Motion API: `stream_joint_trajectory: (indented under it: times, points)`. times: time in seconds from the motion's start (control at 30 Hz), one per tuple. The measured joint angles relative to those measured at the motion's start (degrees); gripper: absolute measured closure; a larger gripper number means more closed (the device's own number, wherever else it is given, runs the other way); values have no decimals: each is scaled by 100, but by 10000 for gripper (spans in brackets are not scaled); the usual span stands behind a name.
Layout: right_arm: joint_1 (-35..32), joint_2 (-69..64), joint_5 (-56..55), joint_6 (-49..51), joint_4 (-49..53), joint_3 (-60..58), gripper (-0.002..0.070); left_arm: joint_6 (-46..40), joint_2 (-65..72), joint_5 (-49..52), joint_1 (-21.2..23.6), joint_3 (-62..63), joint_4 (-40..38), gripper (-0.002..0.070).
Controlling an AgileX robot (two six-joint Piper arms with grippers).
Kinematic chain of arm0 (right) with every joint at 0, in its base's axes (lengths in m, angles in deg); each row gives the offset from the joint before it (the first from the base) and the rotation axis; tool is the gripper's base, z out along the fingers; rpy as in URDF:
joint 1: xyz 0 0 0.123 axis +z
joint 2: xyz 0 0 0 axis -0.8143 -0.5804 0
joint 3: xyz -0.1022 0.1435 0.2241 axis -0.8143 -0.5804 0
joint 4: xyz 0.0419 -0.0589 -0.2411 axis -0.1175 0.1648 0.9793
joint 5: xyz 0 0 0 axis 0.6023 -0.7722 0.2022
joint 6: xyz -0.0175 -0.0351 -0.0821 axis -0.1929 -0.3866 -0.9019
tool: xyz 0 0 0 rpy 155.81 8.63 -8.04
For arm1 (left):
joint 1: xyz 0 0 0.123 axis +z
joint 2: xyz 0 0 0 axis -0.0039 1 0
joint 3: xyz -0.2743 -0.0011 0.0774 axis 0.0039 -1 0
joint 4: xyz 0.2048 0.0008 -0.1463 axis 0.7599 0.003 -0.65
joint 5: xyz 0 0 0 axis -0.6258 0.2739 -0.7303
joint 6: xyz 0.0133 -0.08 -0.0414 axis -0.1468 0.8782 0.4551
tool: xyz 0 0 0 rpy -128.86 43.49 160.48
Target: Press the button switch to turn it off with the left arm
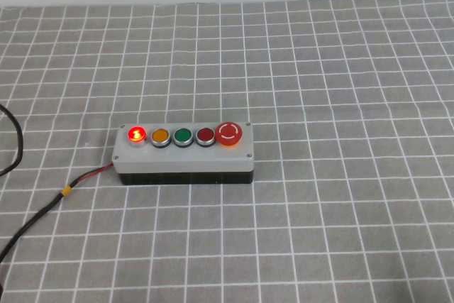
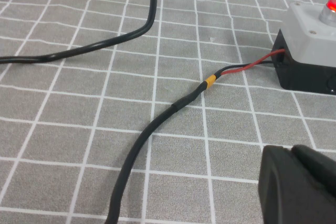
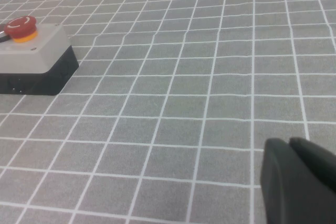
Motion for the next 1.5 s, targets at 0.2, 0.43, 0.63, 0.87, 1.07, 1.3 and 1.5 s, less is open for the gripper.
stream_joint_trajectory:
  times: [0.2,0.43,0.63,0.87,1.07,1.3,1.5]
  points:
    - [0,0,0,0,0,0,692,0,0,0,0,0,0,678]
    - [0,0,0,0,0,0,692,0,0,0,0,0,0,678]
    - [0,0,0,0,0,0,692,0,0,0,0,0,0,678]
    - [0,0,0,0,0,0,692,0,0,0,0,0,0,678]
    - [0,0,0,0,0,0,692,0,0,0,0,0,0,678]
    - [0,0,0,0,0,0,692,0,0,0,0,0,0,678]
    - [0,0,0,0,0,0,692,0,0,-136,0,0,109,678]
